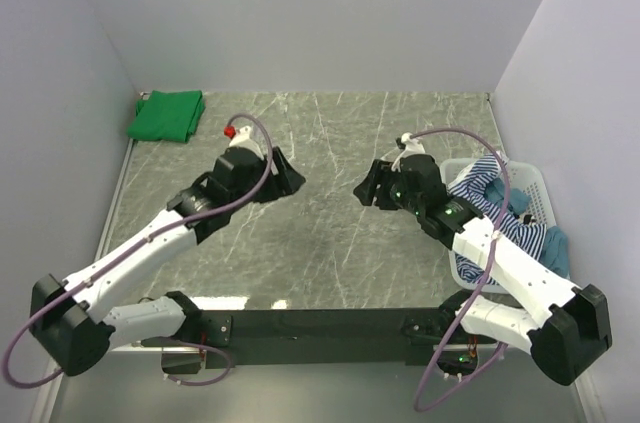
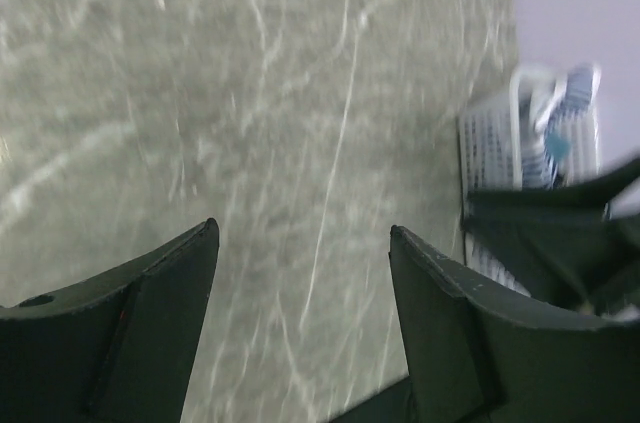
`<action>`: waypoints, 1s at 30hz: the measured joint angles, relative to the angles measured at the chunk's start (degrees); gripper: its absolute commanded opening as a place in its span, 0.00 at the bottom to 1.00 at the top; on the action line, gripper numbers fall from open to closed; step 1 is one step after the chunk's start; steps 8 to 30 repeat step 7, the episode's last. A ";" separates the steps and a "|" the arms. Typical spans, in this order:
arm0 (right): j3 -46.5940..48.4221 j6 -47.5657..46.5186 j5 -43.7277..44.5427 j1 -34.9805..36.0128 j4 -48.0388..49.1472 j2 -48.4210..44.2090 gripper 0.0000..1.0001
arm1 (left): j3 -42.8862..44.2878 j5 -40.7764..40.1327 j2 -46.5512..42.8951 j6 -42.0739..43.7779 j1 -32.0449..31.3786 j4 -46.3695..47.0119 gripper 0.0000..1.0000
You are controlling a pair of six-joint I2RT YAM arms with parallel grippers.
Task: Fold and stack the tank tops
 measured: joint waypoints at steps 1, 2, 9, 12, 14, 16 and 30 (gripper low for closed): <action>-0.70 0.35 0.39 0.00 0.15 -0.13 0.68 | -0.96 0.02 -1.33 0.24 -1.25 -0.94 0.74; -1.33 0.61 0.98 0.00 0.20 -0.17 0.69 | -1.77 0.11 -2.38 0.52 -2.21 -1.84 0.74; -2.97 2.40 4.81 -0.02 -0.35 -0.52 0.77 | -3.98 0.63 -6.16 3.17 -3.39 -5.60 0.75; -2.97 2.40 4.81 -0.02 -0.35 -0.52 0.77 | -3.98 0.63 -6.16 3.17 -3.39 -5.60 0.75; -2.97 2.40 4.81 -0.02 -0.35 -0.52 0.77 | -3.98 0.63 -6.16 3.17 -3.39 -5.60 0.75; -2.97 2.40 4.81 -0.02 -0.35 -0.52 0.77 | -3.98 0.63 -6.16 3.17 -3.39 -5.60 0.75; -2.97 2.40 4.81 -0.02 -0.35 -0.52 0.77 | -3.98 0.63 -6.16 3.17 -3.39 -5.60 0.75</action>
